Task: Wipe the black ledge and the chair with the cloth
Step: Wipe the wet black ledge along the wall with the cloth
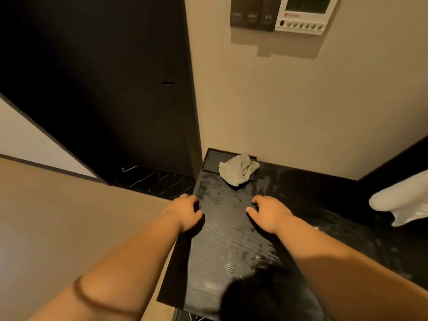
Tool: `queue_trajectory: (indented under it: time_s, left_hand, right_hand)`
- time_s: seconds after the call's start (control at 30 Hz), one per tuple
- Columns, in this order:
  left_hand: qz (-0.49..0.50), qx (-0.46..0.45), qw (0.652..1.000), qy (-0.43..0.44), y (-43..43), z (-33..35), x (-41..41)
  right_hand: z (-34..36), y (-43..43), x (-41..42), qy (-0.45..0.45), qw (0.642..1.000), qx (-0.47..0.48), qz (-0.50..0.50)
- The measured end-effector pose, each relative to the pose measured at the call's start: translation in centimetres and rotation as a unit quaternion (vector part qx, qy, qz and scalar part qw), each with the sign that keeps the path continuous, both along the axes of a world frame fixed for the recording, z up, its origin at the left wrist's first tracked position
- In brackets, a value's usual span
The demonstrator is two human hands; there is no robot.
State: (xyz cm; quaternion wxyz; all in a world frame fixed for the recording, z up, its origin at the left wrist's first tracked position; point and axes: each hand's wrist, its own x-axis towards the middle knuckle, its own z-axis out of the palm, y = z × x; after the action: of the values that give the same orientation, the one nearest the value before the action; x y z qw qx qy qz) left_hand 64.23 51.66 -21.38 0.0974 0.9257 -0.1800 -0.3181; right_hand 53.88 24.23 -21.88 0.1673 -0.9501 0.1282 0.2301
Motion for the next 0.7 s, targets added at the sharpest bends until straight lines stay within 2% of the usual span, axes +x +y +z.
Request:
queue_trajectory:
  time_s: [0.2,0.5,0.7]
  left_hand:
    - [-0.072,-0.014,0.997,-0.006,-0.8,-0.5,3.7]
    - [-0.105,-0.019,0.994,-0.023,-3.3,-1.6,6.0]
    - [-0.132,0.000,0.990,-0.051,-3.4,-2.7,5.9]
  right_hand:
    - [0.0,2.4,2.8,-0.017,0.998,-0.007,-0.052]
    - [-0.9,4.8,6.0,-0.067,0.989,-0.032,-0.126]
    - [-2.2,5.1,8.0,-0.066,0.986,-0.060,-0.141]
